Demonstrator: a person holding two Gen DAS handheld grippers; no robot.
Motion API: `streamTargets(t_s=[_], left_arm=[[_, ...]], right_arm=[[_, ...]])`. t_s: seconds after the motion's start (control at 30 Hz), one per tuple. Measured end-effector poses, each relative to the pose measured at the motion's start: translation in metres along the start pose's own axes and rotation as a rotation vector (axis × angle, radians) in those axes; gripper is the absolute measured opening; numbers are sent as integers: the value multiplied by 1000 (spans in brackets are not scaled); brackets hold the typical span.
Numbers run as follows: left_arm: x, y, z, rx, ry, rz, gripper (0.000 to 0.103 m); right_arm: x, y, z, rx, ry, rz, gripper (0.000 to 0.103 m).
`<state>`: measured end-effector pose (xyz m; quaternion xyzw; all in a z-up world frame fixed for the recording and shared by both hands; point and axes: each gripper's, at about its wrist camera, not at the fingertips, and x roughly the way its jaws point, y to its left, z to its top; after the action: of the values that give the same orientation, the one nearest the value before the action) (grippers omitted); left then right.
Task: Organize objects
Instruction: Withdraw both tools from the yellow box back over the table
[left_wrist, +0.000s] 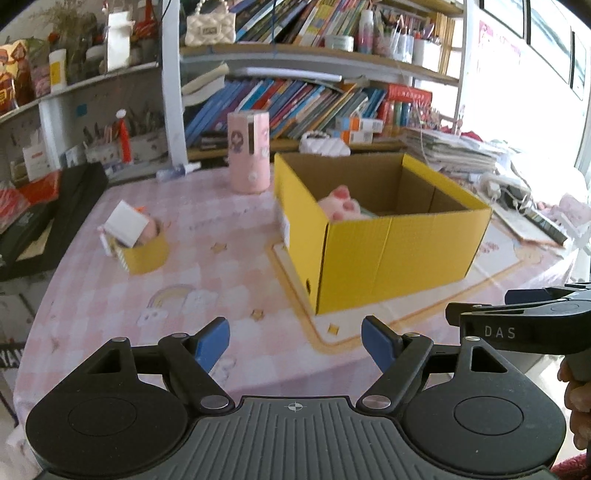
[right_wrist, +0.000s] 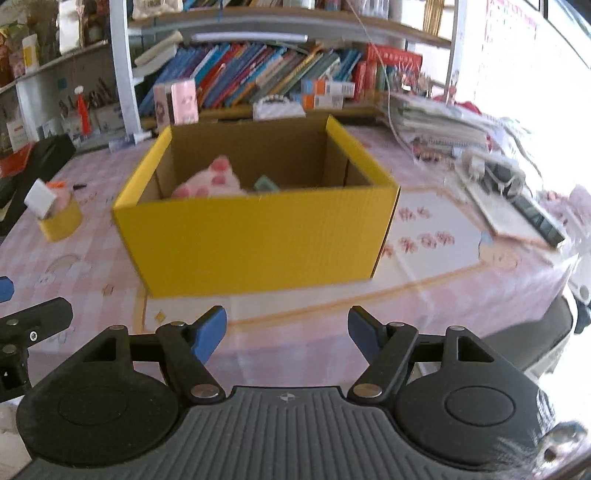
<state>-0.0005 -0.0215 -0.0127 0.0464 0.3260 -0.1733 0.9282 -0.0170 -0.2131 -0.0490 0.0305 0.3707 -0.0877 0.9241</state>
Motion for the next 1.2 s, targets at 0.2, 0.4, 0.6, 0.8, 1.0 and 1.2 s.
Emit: streamTargets(t_s=[0.2,0.4,0.6,0.8,1.0,1.2], left_arm=[[-10,9,-16,-2,38,8,81],[-19,20,-27,-18,61,26,82],[-29,32,-32,-35,62,47,82],[-38,46,-34,-62,50,78,82],[-48,61,-37,-84,32,113,83],[-58,79,-42,-117,22,159,83]], right_arm=[[-6,14,-17,-5,35,21,71],[-12,30,-28,-24,60,55,74],[-18,46,-32,-59,61,91,75],[-23,64,-31,-98,51,125,75],[-27,83,-27,-134,34,159,77],[-27,105,-25,-177,24,201,78]])
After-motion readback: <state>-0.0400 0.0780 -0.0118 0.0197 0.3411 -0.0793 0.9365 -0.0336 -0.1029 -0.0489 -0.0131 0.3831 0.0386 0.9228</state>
